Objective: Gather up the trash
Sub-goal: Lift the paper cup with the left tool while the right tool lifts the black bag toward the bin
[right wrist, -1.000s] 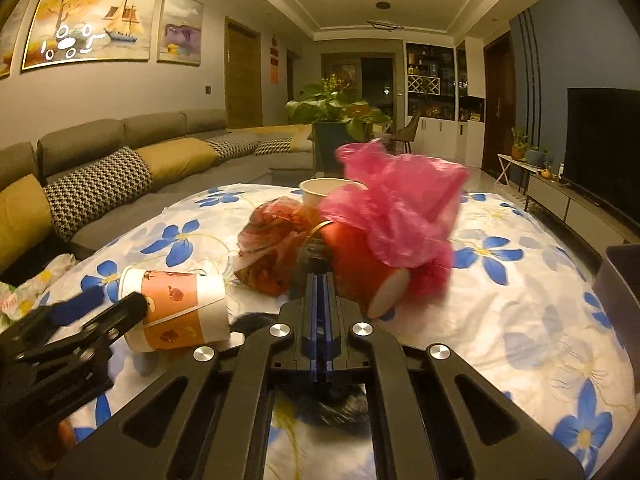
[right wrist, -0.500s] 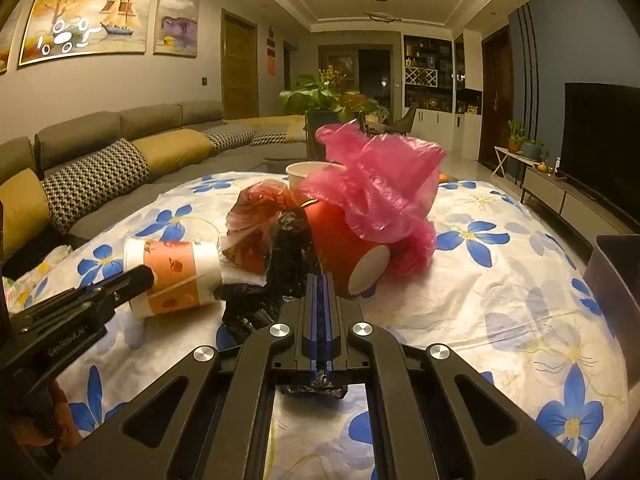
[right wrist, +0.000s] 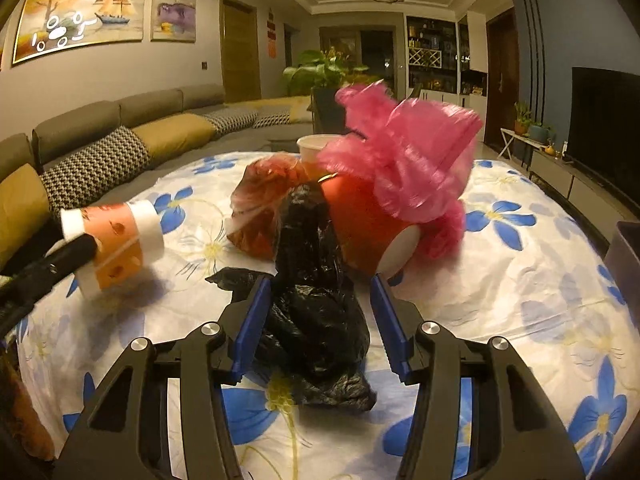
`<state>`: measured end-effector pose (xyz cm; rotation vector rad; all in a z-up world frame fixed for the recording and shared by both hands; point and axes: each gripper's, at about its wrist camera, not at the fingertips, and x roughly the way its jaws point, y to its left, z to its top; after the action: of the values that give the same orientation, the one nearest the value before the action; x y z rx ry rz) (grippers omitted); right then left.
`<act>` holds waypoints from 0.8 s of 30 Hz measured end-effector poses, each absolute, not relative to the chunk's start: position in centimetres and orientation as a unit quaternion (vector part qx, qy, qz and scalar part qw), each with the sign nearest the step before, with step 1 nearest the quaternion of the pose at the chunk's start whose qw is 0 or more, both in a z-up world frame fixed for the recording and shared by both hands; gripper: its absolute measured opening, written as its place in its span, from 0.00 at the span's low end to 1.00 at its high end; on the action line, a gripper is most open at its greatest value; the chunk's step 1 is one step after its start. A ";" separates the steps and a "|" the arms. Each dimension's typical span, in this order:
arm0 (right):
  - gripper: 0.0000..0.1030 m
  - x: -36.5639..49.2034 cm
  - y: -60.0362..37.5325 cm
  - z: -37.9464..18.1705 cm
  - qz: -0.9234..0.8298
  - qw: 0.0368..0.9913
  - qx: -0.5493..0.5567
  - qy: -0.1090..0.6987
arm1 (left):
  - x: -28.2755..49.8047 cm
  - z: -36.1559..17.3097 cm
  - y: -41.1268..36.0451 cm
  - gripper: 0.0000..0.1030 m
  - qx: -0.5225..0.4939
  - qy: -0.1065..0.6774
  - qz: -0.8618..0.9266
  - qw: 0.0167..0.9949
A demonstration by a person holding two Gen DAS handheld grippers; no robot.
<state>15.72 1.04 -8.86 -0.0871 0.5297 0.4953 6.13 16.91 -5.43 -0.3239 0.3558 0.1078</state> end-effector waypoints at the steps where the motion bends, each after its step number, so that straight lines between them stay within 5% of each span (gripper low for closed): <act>1: 0.51 15.8 1.3 -9.1 0.243 0.933 -0.046 0.261 | 6.1 -5.4 17.0 0.02 -0.160 0.176 0.055 0.970; 3: 0.51 16.0 1.6 -9.5 0.246 0.930 -0.048 0.270 | 6.0 -5.5 17.1 0.02 -0.157 0.178 0.060 0.970; 10: 0.16 15.3 1.3 -9.4 0.256 0.928 -0.055 0.265 | 6.1 -5.8 17.2 0.02 -0.158 0.185 0.064 0.968; 24: 0.14 11.4 -4.4 -5.2 0.238 0.948 -0.039 0.209 | 5.7 -4.2 14.0 0.02 -0.141 0.177 0.043 0.973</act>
<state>11.43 -4.36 -5.17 -0.0798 0.4257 0.4849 5.73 13.97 -4.21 -0.2837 0.3566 0.0858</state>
